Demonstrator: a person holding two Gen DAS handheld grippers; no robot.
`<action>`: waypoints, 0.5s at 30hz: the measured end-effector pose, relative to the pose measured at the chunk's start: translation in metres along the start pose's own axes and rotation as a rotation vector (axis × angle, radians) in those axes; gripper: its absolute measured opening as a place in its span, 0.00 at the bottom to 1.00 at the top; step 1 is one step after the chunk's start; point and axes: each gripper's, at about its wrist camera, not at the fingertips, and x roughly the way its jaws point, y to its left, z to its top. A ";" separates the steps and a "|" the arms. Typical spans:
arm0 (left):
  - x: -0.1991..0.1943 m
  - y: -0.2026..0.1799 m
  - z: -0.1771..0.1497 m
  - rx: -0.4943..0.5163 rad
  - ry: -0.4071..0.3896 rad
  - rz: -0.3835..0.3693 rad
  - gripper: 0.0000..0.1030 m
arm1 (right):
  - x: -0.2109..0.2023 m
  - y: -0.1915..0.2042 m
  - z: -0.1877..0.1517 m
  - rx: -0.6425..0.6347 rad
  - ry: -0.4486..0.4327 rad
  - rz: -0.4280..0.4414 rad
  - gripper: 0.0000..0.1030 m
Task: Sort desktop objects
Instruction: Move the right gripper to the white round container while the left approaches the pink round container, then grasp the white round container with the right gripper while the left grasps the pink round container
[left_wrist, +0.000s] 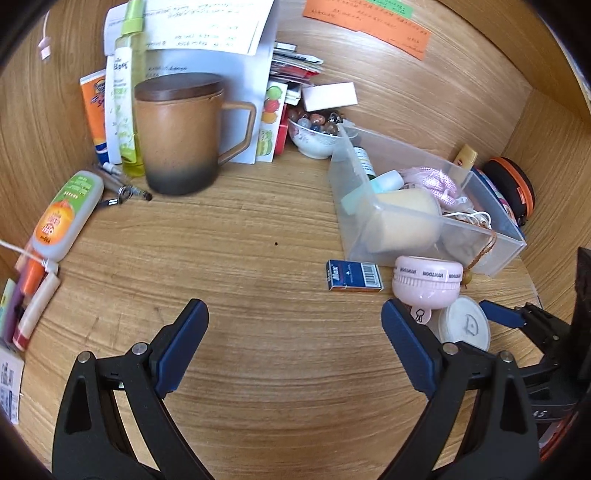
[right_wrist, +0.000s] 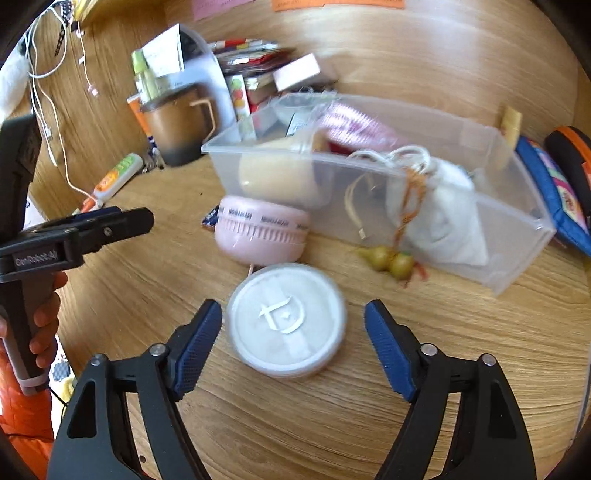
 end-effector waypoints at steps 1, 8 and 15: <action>-0.001 0.000 -0.001 -0.001 0.000 0.000 0.93 | 0.003 0.001 -0.001 0.001 0.008 -0.004 0.76; 0.003 -0.009 0.000 0.013 0.010 -0.032 0.93 | 0.013 0.003 -0.003 -0.010 0.023 -0.001 0.68; 0.014 -0.036 0.007 0.050 0.038 -0.090 0.93 | 0.008 -0.002 -0.007 -0.022 0.015 0.017 0.61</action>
